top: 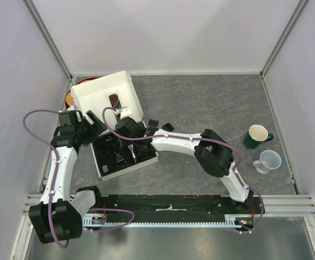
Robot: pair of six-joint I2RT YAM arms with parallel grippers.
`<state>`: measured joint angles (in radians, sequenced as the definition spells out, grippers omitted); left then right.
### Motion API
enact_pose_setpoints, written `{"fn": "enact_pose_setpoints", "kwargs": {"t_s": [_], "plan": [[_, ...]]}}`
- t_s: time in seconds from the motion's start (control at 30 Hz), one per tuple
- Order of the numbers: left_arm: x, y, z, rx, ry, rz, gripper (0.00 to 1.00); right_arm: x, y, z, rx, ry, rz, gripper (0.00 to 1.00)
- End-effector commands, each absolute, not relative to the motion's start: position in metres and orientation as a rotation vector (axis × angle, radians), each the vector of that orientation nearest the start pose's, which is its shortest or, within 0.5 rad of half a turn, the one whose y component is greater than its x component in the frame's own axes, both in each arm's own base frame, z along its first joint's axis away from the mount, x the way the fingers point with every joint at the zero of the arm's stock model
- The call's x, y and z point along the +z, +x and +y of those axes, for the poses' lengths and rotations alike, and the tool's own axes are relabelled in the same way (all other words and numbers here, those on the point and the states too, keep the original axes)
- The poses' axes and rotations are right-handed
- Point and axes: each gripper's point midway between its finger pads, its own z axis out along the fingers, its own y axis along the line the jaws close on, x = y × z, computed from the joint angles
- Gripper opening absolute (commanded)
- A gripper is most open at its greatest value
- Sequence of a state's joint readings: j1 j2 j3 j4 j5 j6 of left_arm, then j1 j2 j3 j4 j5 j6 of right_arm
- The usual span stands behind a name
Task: Sort the hair-cutting tools
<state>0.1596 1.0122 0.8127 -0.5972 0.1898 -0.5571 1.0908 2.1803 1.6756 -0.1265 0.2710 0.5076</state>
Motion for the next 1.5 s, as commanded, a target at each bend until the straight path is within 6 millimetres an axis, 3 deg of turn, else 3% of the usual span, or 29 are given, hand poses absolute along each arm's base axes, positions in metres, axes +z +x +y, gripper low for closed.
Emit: {"fn": "enact_pose_setpoints", "kwargs": {"t_s": [0.0,0.1,0.27,0.3,0.33,0.4,0.43,0.6,0.7,0.77,0.83,1.0,1.03,1.1,1.3,1.47], "plan": [[0.177,0.29,-0.036,-0.595,-0.55,2.167,0.89,0.193,0.314,0.493,0.602,-0.392,2.056,0.4],[0.181,0.29,-0.047,-0.665,-0.497,2.159,0.89,0.197,0.319,0.463,0.539,-0.337,2.092,0.45],[0.194,0.285,-0.074,-0.779,-0.4,2.165,0.89,0.188,0.327,0.376,0.432,-0.159,2.196,0.49],[0.196,0.285,-0.079,-0.787,-0.387,2.166,0.89,0.196,0.327,0.361,0.449,-0.102,2.197,0.49],[0.2,0.282,-0.093,-0.82,-0.36,2.175,0.9,0.175,0.329,0.337,0.41,-0.068,2.248,0.49],[0.203,0.28,-0.107,-0.83,-0.332,2.183,0.91,0.174,0.328,0.313,0.395,-0.019,2.258,0.49],[0.206,0.277,-0.124,-0.863,-0.297,2.192,0.91,0.157,0.328,0.293,0.347,0.004,2.289,0.49],[0.208,0.272,-0.174,-0.958,-0.238,2.225,0.91,0.123,0.322,0.245,0.219,0.068,2.346,0.49],[0.207,0.261,-0.219,-1.05,-0.135,2.245,0.91,0.101,0.325,0.216,0.079,0.132,2.36,0.46],[0.21,0.263,-0.236,-1.078,-0.119,2.221,0.91,0.087,0.326,0.205,0.023,0.142,2.38,0.45],[0.201,0.258,-0.259,-1.109,-0.104,2.254,0.91,0.078,0.329,0.197,0.003,0.156,2.402,0.42],[0.177,0.26,-0.295,-1.085,-0.195,2.299,0.84,0.058,0.33,0.198,0.039,0.137,2.46,0.39],[0.165,0.262,-0.3,-1.067,-0.225,2.33,0.82,0.057,0.33,0.199,0.055,0.133,2.467,0.39],[0.16,0.263,-0.309,-1.068,-0.284,2.346,0.75,0.054,0.333,0.197,0.075,0.134,2.476,0.38],[0.135,0.269,-0.329,-0.901,-0.526,2.407,0.73,0.043,0.333,0.2,0.198,0.135,2.535,0.38],[0.09,0.27,-0.331,-0.66,-0.762,2.507,0.73,0.043,0.331,0.202,0.248,0.139,2.551,0.37]]}}
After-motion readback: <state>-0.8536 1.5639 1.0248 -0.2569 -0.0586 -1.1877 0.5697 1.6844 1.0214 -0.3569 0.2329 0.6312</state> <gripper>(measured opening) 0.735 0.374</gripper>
